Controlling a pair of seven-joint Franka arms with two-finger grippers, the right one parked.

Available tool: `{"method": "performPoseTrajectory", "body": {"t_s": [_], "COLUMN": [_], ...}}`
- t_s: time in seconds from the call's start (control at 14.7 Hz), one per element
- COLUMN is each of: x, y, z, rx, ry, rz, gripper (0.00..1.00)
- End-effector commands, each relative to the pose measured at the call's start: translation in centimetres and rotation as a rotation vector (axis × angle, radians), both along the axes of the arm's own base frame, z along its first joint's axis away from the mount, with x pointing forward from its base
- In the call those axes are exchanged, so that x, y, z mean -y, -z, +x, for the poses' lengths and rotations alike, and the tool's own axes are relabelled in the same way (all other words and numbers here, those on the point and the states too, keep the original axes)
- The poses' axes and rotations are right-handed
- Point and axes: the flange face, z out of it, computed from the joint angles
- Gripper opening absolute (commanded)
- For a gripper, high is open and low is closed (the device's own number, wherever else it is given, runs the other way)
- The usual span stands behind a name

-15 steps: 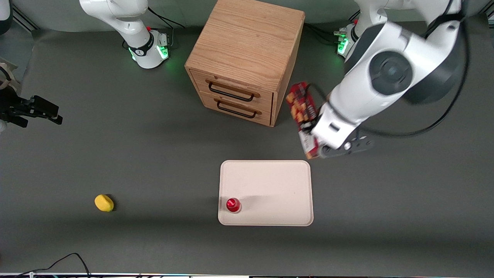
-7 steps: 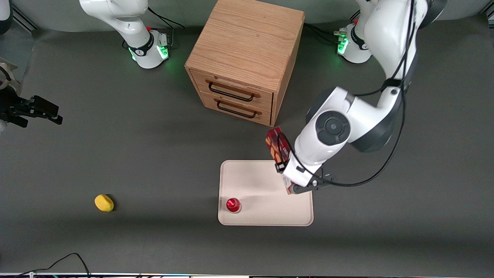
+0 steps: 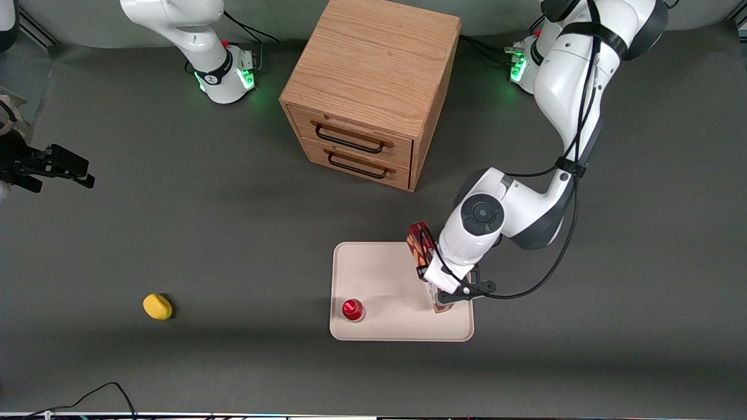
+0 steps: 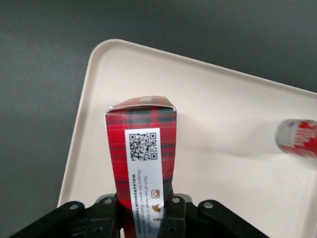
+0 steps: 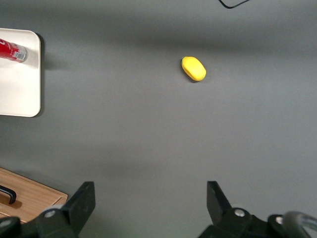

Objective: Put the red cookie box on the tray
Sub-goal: 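Lower the box onto the tray and open the left gripper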

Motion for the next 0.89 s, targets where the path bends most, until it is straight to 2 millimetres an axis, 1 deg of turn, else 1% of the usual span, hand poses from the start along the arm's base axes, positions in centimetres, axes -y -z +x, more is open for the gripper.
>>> {"method": "performPoseTrajectory", "body": {"t_s": [0.0, 0.2, 0.34, 0.41, 0.61, 0.68, 0.75, 0.82], "x": [-1.0, -1.7, -2.5, -2.4, -2.5, -2.5, -2.6, -2.6], "y": [0.7, 2.9, 4.3, 4.7, 5.2, 5.3, 5.3, 5.0], "z": [-0.1, -0.3, -0.1, -0.1, 0.0, 0.0, 0.2, 0.4], "rx": [0.029, 0.041, 0.052, 0.053, 0.055, 0.053, 0.056, 0.063], "ry": [-0.023, -0.030, -0.037, -0.037, -0.036, -0.037, -0.034, -0.031], "rz": [0.012, 0.007, 0.004, 0.003, 0.000, 0.000, -0.001, -0.001], "gripper": [0.00, 0.00, 0.00, 0.00, 0.00, 0.03, 0.10, 0.11]}}
